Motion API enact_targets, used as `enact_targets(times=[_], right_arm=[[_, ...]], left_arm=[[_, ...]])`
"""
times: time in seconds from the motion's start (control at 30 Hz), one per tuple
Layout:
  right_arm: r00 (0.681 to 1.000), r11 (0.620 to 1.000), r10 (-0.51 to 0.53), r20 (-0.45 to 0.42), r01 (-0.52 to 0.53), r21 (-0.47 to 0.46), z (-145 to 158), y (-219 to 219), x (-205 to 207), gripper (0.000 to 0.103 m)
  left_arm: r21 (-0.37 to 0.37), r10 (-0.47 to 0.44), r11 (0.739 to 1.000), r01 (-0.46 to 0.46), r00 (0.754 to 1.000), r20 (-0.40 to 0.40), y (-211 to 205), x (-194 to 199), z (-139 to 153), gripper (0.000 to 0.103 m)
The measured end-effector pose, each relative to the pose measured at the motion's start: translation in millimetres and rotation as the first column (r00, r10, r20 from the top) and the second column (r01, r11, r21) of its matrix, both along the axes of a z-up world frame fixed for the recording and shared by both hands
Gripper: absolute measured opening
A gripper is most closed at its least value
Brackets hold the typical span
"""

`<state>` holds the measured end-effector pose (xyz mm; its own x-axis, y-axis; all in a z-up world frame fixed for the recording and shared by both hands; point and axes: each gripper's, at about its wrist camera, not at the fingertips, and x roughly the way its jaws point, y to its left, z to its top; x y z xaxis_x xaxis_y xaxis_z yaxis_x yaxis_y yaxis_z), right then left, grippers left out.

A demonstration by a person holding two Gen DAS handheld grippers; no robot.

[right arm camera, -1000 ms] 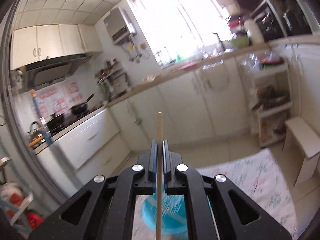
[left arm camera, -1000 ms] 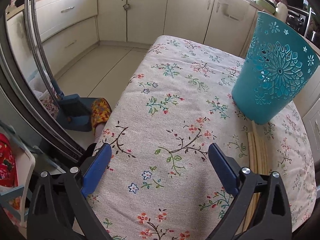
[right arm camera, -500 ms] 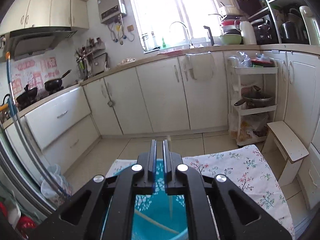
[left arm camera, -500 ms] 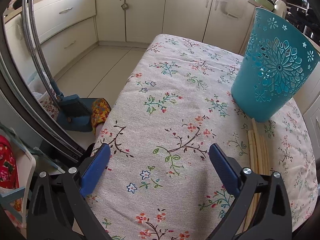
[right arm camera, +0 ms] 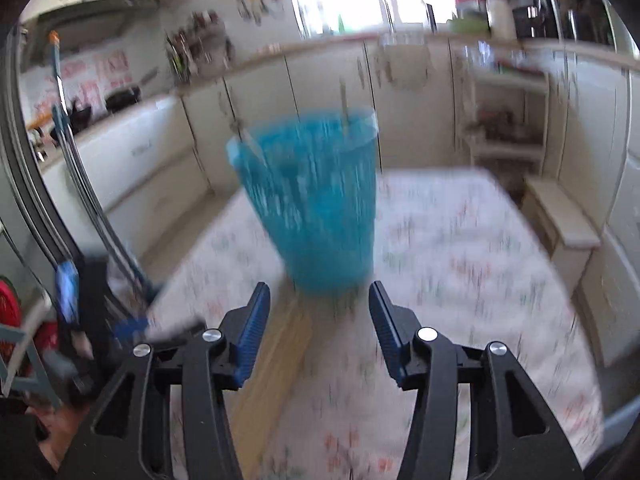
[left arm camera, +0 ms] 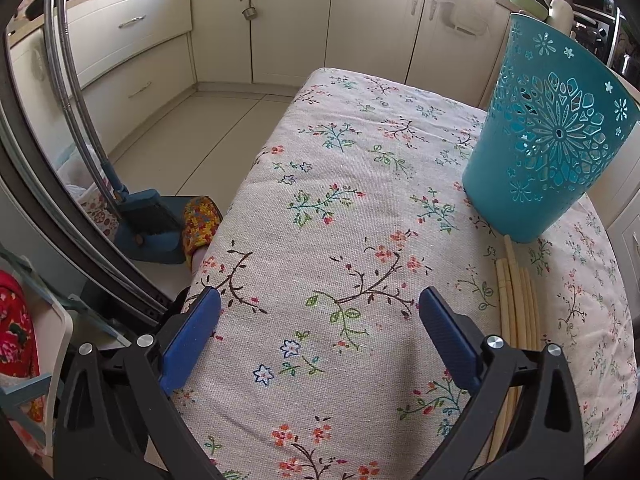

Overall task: Organize utensils
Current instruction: 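Lift the chopstick with the right tool and release it into the basket, then grasp another chopstick with the left tool while the right tool returns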

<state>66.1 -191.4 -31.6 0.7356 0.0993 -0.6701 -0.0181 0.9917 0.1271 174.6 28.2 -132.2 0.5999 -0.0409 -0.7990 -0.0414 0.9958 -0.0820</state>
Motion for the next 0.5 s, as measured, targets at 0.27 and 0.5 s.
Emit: enact_targets(times=[0.27, 0.5], right_arm=[[0.976, 1.000, 0.016, -0.216, -0.014, 0.012, -47, 12, 20, 0.030], [0.974, 1.000, 0.020, -0.225, -0.023, -0.012, -59, 22, 24, 0.028]], left_arm=[[-0.004, 0.001, 1.000, -0.001, 1.000, 0.002, 1, -1, 0, 0.095], [-0.010, 0.002, 1.000, -0.002, 1.000, 0.005, 2, -2, 1, 0.095]])
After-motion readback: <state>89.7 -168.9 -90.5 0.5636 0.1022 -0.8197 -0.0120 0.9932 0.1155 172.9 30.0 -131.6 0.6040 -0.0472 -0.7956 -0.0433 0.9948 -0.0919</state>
